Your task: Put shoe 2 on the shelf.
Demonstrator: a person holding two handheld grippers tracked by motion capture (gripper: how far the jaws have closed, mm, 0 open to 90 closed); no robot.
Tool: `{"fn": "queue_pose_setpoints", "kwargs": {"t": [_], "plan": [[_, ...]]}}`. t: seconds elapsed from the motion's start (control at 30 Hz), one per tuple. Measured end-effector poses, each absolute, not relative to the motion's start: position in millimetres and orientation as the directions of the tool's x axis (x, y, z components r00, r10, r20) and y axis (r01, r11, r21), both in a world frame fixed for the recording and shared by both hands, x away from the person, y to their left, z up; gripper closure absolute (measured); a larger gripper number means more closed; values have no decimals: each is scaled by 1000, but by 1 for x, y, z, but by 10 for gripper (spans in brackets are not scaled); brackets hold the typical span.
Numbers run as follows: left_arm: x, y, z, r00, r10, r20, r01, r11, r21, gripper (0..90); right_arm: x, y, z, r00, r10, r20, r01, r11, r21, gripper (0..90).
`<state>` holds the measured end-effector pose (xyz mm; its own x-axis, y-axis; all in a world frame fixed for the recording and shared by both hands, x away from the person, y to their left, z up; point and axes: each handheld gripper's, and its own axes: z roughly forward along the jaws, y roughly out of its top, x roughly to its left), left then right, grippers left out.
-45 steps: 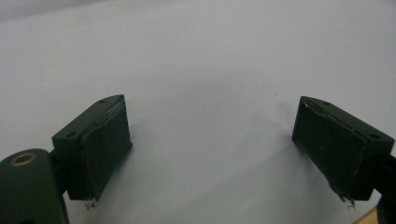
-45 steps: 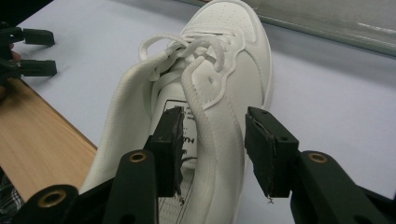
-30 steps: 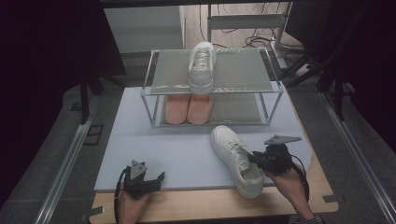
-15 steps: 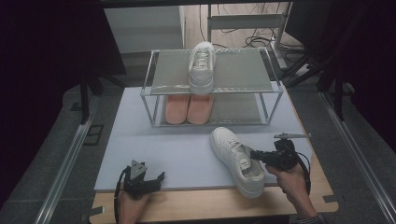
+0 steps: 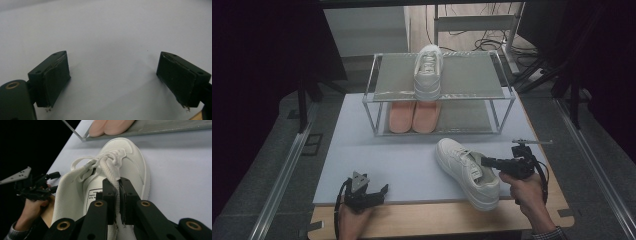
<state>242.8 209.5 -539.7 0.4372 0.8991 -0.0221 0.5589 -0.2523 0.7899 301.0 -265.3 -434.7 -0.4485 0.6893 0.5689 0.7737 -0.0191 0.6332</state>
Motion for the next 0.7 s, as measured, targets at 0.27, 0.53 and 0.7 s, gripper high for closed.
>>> {"fn": "queue_pose_setpoints", "kwargs": {"t": [0.27, 0.53, 0.7], "plan": [[243, 210, -540, 437, 899, -22, 559, -252, 790, 112, 302, -272, -422, -446, 652, 614, 772, -68, 632, 841], [243, 210, -540, 438, 899, -21, 557, -253, 791, 112, 303, -276, -406, -451, 618, 644, 764, -107, 636, 840], [243, 209, -540, 437, 899, -22, 557, -252, 791, 112, 304, -278, -399, -457, 593, 663, 761, -126, 637, 839]]}}
